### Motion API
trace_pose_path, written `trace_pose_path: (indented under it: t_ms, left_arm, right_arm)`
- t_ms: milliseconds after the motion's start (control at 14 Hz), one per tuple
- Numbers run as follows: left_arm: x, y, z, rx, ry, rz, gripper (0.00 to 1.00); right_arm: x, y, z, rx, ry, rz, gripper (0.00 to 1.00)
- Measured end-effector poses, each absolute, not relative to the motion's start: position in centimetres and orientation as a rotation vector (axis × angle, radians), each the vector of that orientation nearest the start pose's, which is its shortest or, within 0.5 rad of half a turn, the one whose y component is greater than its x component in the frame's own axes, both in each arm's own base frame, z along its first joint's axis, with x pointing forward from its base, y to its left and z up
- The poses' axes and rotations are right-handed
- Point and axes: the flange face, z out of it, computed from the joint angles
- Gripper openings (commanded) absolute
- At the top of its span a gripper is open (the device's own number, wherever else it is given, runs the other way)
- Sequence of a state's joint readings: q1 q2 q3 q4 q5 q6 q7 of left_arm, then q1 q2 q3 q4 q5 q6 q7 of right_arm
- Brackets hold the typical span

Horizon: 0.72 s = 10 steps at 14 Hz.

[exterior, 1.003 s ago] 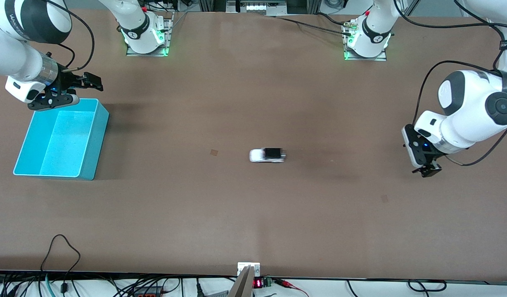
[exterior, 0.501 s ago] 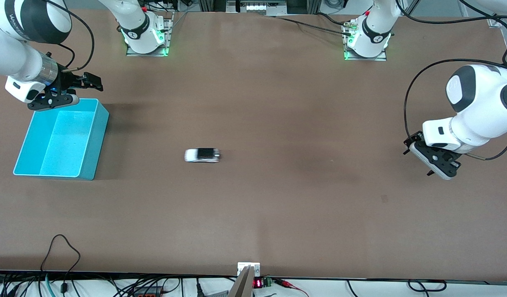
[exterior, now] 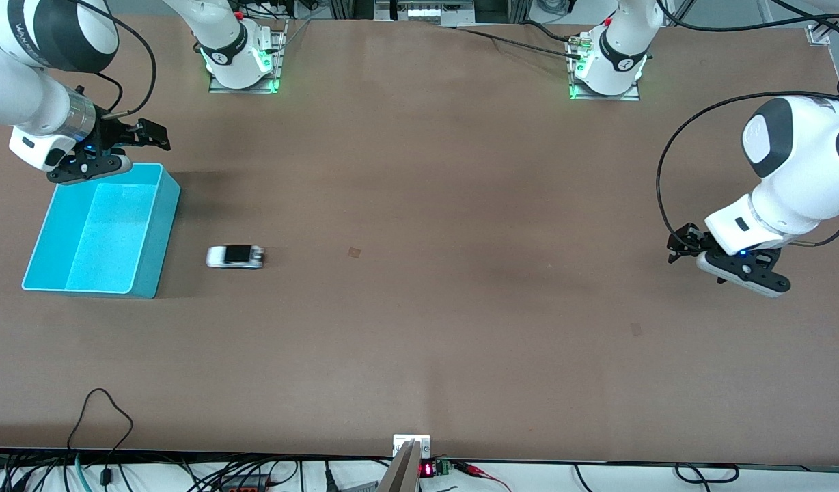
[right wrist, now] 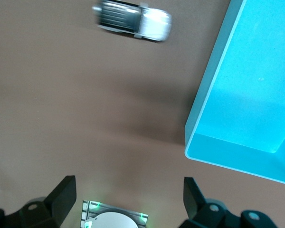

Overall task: Wind and store white jeep toy
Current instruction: 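Raise the left gripper away while the right gripper reaches the rolling jeep, then grasp the jeep beside the blue bin with the right gripper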

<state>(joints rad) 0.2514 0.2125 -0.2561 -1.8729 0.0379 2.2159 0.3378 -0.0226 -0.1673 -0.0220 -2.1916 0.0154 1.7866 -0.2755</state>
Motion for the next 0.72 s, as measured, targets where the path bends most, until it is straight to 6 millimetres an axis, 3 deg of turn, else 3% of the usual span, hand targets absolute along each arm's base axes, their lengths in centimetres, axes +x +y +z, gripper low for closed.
trace_pose_path:
  t_ms: [358,716]
  left_arm:
    - [62.2,1.3,45.0,-3.134,0.275,-0.125,1.00]
    - [62.2,2.3,46.8,-3.139,0.125,-0.132,1.00]
  right_arm:
    - [47.4,-2.1,43.5,-2.989,-0.645,0.332,1.00]
    - [49.4,-2.3,41.5,-2.811,-1.230,0.230,1.00]
